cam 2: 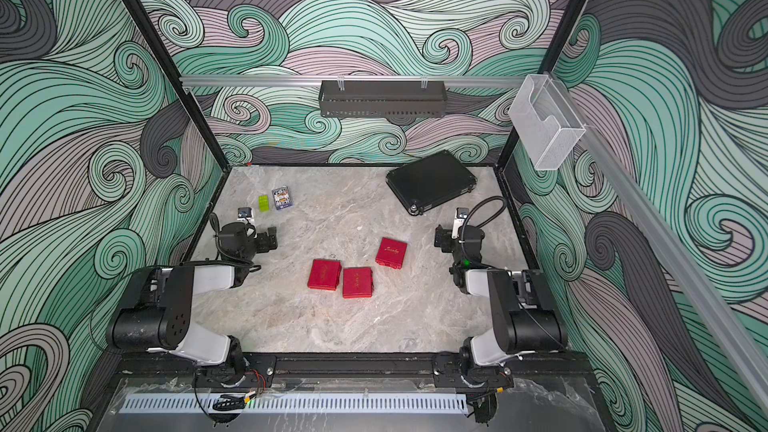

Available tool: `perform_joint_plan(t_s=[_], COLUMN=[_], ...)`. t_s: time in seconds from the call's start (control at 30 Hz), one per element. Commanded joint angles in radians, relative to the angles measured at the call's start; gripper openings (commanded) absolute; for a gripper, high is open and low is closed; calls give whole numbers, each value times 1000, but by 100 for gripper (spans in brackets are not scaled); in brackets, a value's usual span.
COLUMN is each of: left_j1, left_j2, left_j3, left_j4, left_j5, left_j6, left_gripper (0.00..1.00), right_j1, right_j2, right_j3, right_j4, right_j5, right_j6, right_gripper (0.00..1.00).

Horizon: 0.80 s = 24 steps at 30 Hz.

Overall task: Take the necklace out of the lift-off lid jewelry box
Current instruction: Pick up the jewelry box from the center of the board.

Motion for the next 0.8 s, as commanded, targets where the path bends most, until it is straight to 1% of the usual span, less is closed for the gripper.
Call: perform_joint_plan(t_s=[0.0,0.07,0.13,0.23,0.3,0.37,0.47,0.57,0.67,0.77], left_j1=[5,-8,-33,-75,-119,-182,-297,-383,-427,-450], left_j2=[-59,-105,-130,-181,-220,-256,-307,-346,-379,-419], left_j3=[70,102,142,154,163,183,209,212,212,206], left_j4=[-112,-182,-266,-305,-336,-398,-479,-521,-563,-597], left_j5=[14,10,-9,15,45,44,-8,-35,-45,-49], left_j6=[4,15,21,22,20,35,40,36,20,1], left_gripper=[97,96,96,96,96,96,97,97,97,97], right_j1=[32,71,113,179,223,257,312,372,410,440], right_j2=[-91,-135,-177,-201,-200,-198,-193,-167,-136,-106], right_j3=[116,153,226,355,430,475,512,545,540,523], right_j4=[-266,-363,-523,-785,-948,-1073,-1191,-1275,-1295,-1300], right_j5=[57,60,52,22,32,37,48,70,70,64], right_j6=[19,22,63,141,211,279,335,349,373,417], right_gripper=[99,99,99,99,99,99,99,99,98,99])
